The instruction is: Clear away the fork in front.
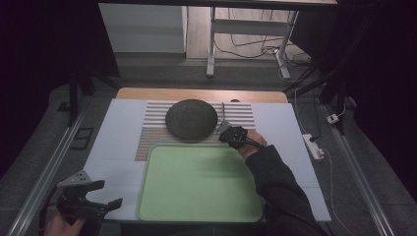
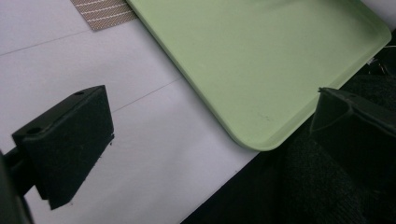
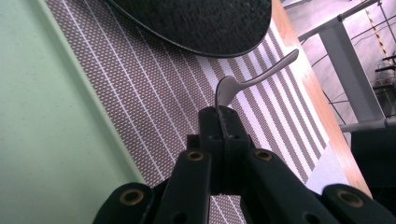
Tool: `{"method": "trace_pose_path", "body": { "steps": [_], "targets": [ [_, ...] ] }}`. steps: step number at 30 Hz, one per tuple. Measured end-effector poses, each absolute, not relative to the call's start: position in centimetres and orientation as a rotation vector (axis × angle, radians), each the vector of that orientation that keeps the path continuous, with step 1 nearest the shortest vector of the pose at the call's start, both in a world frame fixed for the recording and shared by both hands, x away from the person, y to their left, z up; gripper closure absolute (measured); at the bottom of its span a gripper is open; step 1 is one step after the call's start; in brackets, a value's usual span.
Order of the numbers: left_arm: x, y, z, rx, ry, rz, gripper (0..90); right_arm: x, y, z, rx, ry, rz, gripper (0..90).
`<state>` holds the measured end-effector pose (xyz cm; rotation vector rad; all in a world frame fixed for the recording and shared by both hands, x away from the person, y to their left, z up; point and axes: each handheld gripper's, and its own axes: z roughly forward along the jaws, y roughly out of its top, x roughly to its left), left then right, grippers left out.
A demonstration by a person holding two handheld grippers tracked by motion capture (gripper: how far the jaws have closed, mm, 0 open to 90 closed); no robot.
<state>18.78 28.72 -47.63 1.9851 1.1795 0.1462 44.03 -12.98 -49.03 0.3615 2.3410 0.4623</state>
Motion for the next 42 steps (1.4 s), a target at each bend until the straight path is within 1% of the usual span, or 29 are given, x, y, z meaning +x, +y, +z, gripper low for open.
{"method": "trace_pose_path", "body": {
  "steps": [6,11,18,28,33,38,42],
  "targets": [
    [18.6,28.8,-47.6,1.978,1.173,0.16,0.0,43.0,-13.9,-48.2,0.351,2.358,0.548,89.7],
    [18.6,28.4,-47.5,2.004,1.156,0.176,0.0,42.0,-14.9,-47.3,0.399,2.357,0.614,89.7],
    [18.6,27.3,-47.0,2.045,1.077,0.228,0.0,41.0,-16.6,-46.0,0.489,2.379,0.758,89.7],
    [19.7,25.9,-46.5,2.07,0.974,0.206,0.0,38.7,-18.2,-44.6,0.556,2.417,0.93,89.7],
    [21.4,24.7,-46.8,2.09,0.925,0.145,0.0,37.4,-18.6,-44.2,0.551,2.449,0.98,89.7],
    [22.5,23.9,-46.8,2.126,0.886,0.133,0.0,36.0,-18.7,-43.7,0.534,2.476,1.051,89.7],
    [23.7,22.8,-46.6,2.131,0.853,0.087,0.0,35.0,-18.8,-43.5,0.522,2.502,1.108,89.7]
  ]
}}
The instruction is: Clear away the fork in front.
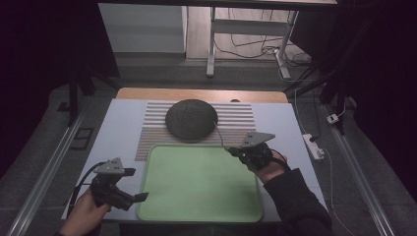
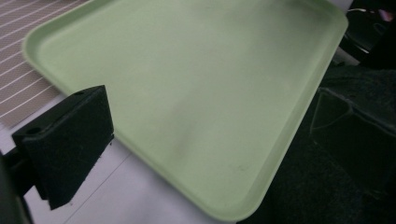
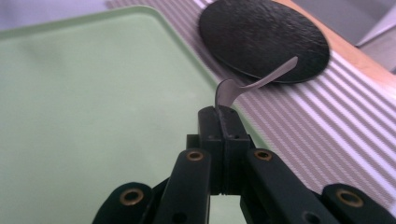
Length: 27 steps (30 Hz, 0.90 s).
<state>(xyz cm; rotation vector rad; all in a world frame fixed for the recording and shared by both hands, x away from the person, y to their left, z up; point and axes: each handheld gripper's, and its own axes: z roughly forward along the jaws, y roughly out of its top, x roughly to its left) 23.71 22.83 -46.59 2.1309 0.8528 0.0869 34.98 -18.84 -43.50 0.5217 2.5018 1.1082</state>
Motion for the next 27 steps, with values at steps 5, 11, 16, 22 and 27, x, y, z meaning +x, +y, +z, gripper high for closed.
{"method": "trace_pose_path", "body": {
  "steps": [5,11,16,22,27],
  "targets": [
    [24.5,21.8,-46.5,2.173,0.816,0.078,0.0,33.7,-18.8,-43.5,0.499,2.538,1.153,89.7],
    [25.9,20.4,-46.1,2.197,0.783,0.058,0.0,32.2,-18.7,-43.4,0.441,2.564,1.215,89.7],
    [26.8,19.3,-45.8,2.202,0.76,0.067,0.0,31.3,-18.7,-43.3,0.418,2.58,1.267,89.7],
    [27.5,18.3,-45.7,2.22,0.745,0.079,0.0,30.0,-18.6,-43.1,0.376,2.617,1.327,89.7],
    [28.1,17.5,-45.5,2.244,0.727,0.086,0.0,29.3,-18.3,-43.0,0.35,2.632,1.36,89.7]
  ]
}}
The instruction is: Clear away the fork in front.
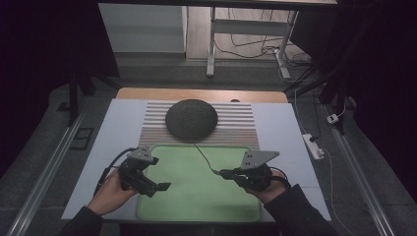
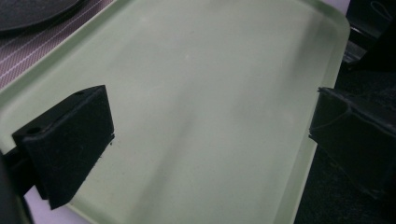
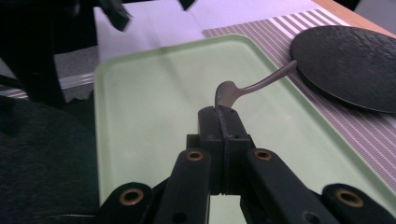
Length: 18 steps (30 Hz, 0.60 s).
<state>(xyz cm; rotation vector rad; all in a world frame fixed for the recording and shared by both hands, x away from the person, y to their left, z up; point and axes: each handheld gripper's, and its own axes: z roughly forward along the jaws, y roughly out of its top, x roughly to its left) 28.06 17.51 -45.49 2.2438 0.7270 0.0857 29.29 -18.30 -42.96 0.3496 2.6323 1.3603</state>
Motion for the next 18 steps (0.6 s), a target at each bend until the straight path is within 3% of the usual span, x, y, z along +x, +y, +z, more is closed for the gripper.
{"method": "trace_pose_path", "body": {
  "steps": [18],
  "targets": [
    [31.2,13.4,-44.0,2.35,0.471,0.064,0.0,27.7,-17.4,-42.7,0.256,2.692,1.459,89.7]
  ]
}}
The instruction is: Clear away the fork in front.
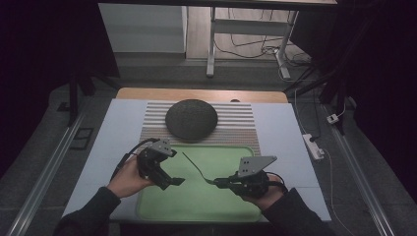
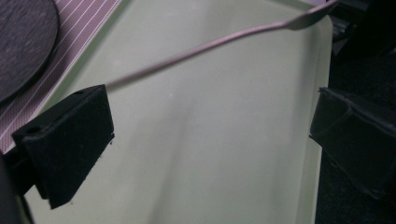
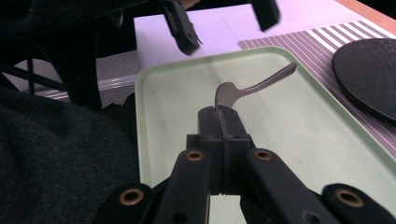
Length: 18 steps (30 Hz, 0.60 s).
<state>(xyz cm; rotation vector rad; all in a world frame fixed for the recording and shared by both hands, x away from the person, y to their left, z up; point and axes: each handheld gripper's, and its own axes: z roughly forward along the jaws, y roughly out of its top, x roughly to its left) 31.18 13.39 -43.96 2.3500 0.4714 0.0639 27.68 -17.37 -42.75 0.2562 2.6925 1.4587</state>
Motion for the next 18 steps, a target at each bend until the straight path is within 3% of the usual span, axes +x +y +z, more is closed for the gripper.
{"method": "trace_pose_path", "body": {
  "steps": [9,12,14,15,18],
  "targets": [
    [32.3,11.6,-44.2,2.43,0.327,0.057,4.5,27.4,-17.0,-42.4,0.196,2.719,1.497,89.7],
    [32.6,11.4,-44.4,2.447,0.289,0.064,10.2,27.3,-17.0,-42.3,0.174,2.726,1.504,89.7],
    [32.8,11.4,-44.6,2.449,0.264,0.065,16.5,27.3,-17.0,-42.3,0.164,2.732,1.505,89.7],
    [32.9,11.5,-44.6,2.451,0.246,0.061,24.2,27.3,-17.0,-42.3,0.162,2.739,1.506,89.7],
    [33.0,11.6,-44.8,2.467,0.184,0.071,30.5,27.3,-17.1,-42.2,0.15,2.753,1.515,89.7]
  ]
}}
